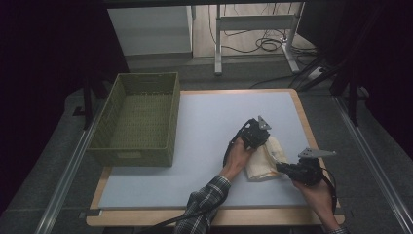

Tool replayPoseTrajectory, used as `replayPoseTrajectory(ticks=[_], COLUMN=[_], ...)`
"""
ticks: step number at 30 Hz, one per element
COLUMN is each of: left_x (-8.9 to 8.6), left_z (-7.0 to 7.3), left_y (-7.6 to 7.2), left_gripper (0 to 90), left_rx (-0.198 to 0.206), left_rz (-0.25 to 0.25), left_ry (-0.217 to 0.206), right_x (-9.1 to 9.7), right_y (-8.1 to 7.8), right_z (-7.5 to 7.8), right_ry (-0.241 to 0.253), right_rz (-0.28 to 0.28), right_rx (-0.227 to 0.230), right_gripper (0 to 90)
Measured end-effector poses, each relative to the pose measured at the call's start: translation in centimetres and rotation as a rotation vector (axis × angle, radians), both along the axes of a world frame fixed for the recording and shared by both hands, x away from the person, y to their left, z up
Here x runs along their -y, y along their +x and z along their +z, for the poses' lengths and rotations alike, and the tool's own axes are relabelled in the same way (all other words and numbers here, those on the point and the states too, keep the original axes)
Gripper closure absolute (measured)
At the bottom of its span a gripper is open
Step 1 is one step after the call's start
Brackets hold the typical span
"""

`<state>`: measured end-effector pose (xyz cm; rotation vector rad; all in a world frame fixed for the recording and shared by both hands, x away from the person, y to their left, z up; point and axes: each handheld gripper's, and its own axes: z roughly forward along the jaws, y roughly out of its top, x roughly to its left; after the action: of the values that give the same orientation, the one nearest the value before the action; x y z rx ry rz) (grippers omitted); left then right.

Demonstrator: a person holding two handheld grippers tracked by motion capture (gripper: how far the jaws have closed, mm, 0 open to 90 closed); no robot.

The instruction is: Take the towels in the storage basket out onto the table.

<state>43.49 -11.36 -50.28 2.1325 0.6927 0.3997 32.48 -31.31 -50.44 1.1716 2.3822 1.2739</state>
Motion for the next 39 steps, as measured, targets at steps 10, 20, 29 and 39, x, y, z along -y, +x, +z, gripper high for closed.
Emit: replayPoseTrajectory(ticks=[10, 20, 29, 39], left_x=[0.0, -2.6, -7.3, -12.1], left_z=[0.4, 0.5, -0.6, -1.9], left_y=[0.3, -0.1, -1.0, -3.9], left_gripper=[57.9, 38.5, 26.5, 16.6], left_rx=[-0.003, -0.009, -0.09, -0.138], left_rz=[0.03, 0.077, 0.127, 0.176], left_ry=[-0.047, -0.034, -0.028, 0.013], right_x=[1.5, 4.7, 8.0, 7.6], right_y=[0.6, 0.5, 0.0, -0.6], right_z=[0.1, 0.2, 0.4, 3.1], right_ry=[-0.008, -0.052, -0.103, -0.103], right_rz=[-0.056, -0.149, -0.23, -0.212], right_rx=[0.001, -0.003, -0.008, 0.025], right_gripper=[72.6, 62.3, 57.8, 57.6])
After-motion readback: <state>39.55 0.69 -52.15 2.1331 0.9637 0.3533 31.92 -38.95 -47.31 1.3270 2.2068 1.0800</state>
